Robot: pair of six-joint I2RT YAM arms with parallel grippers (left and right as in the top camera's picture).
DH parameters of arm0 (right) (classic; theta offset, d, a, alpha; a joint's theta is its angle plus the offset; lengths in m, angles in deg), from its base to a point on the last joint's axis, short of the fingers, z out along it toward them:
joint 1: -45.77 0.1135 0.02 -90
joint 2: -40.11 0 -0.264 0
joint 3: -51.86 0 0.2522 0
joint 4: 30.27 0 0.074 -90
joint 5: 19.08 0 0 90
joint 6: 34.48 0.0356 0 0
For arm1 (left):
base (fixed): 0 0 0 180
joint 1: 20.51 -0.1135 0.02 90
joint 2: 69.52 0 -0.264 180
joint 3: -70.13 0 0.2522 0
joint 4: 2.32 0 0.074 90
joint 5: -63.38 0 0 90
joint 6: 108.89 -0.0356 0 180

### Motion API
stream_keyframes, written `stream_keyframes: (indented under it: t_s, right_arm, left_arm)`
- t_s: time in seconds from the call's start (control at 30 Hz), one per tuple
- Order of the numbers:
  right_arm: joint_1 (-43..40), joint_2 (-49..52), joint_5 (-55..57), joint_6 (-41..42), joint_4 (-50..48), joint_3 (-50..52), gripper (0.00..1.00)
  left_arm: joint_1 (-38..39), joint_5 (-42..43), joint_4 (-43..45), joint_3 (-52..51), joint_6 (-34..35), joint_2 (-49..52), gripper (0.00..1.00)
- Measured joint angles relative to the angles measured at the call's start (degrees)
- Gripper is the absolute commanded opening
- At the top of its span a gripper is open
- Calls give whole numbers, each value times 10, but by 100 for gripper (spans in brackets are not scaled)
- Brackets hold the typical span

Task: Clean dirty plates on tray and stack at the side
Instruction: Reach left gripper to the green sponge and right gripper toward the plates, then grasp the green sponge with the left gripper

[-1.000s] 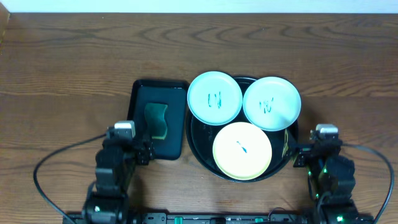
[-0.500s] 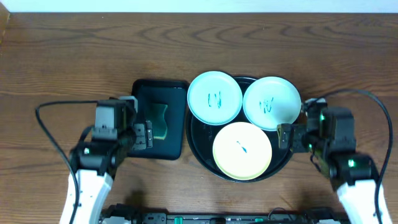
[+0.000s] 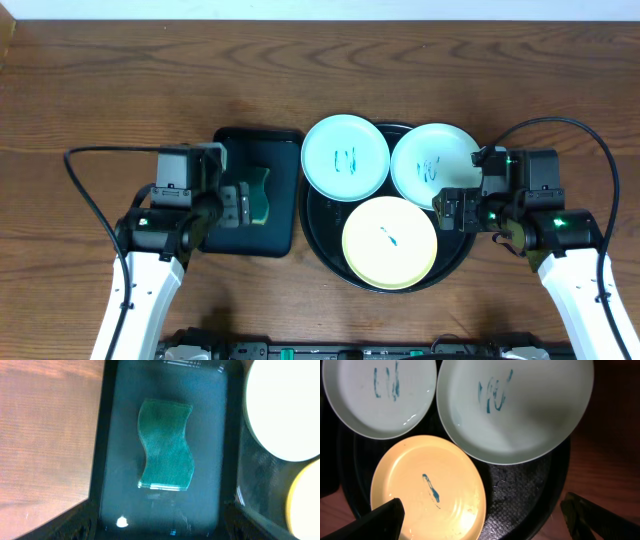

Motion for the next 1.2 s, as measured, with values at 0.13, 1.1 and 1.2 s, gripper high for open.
stream_keyframes:
  t_s: [0.13,1.1,1.2]
  right_arm:
    - [0,0,-3,0,0,0,99]
    - [0,0,-7,0,-10,0,98]
    - [0,0,-7,0,-10,0,98]
  left_arm:
    - [0,4,58,0,0,3,82]
    - [26,21,144,0,4,288,52]
    - [26,15,144,0,4,289,52]
